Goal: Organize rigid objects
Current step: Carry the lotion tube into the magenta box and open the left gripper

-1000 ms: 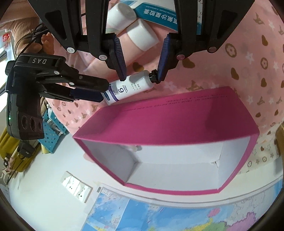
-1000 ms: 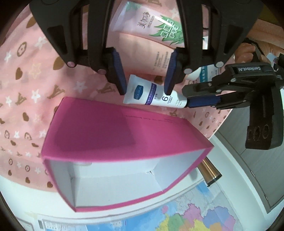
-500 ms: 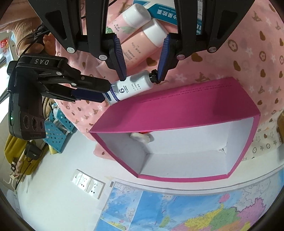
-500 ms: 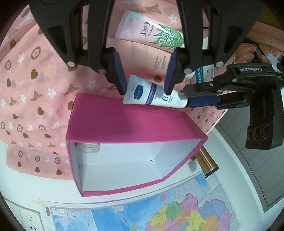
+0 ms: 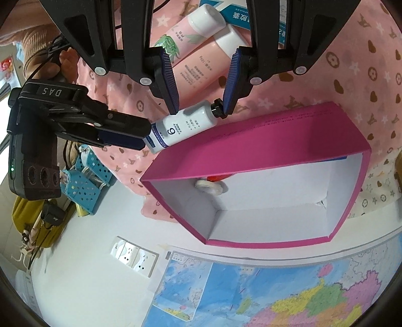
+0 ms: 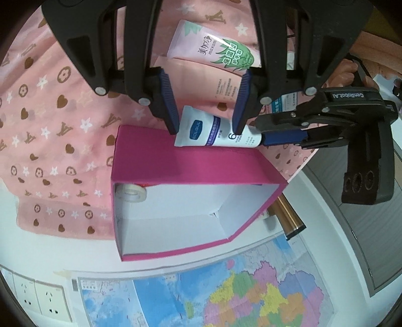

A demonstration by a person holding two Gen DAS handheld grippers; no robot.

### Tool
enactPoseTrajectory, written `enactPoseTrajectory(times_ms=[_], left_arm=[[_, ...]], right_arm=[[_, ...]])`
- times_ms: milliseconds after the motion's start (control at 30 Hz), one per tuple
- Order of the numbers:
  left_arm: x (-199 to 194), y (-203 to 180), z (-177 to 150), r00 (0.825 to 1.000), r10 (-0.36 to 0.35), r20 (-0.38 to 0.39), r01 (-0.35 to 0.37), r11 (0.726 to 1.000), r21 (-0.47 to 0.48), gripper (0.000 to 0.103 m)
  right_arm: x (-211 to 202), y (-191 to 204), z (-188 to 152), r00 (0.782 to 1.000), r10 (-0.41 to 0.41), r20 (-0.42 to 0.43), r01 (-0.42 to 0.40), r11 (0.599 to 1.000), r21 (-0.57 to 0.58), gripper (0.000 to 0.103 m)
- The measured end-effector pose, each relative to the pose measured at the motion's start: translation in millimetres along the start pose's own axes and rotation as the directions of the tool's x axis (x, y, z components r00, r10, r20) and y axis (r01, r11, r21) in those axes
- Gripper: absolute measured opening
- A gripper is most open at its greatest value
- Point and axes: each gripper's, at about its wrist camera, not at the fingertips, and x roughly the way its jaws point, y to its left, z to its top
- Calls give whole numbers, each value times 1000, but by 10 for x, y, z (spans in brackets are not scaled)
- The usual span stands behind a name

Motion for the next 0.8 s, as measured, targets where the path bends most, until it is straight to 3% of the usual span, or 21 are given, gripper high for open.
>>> enactPoseTrajectory(times_ms=[500, 800], left_arm=[[-95, -109, 240, 999, -26, 47, 24, 999, 37, 35], [-123, -177, 492, 995, 11, 95, -18, 997, 79, 35]], right_arm=[[-217, -6, 212, 996, -18, 85, 21, 999, -27, 47], [-198, -88, 377, 995, -26, 99, 29, 999, -35, 47]])
